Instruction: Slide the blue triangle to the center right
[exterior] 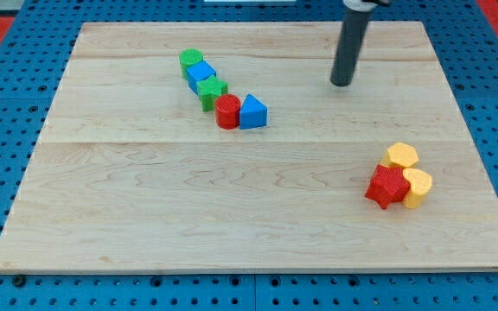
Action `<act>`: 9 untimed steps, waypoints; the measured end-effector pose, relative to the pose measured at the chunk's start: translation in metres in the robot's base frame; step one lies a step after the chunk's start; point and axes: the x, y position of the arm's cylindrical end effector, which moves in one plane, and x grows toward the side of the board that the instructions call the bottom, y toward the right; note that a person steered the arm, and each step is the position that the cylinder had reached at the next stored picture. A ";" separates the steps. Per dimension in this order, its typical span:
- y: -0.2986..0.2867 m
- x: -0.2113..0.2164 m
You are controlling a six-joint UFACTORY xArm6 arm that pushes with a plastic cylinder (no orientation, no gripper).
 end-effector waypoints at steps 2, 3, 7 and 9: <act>-0.062 -0.006; -0.082 0.017; -0.140 0.084; -0.156 0.129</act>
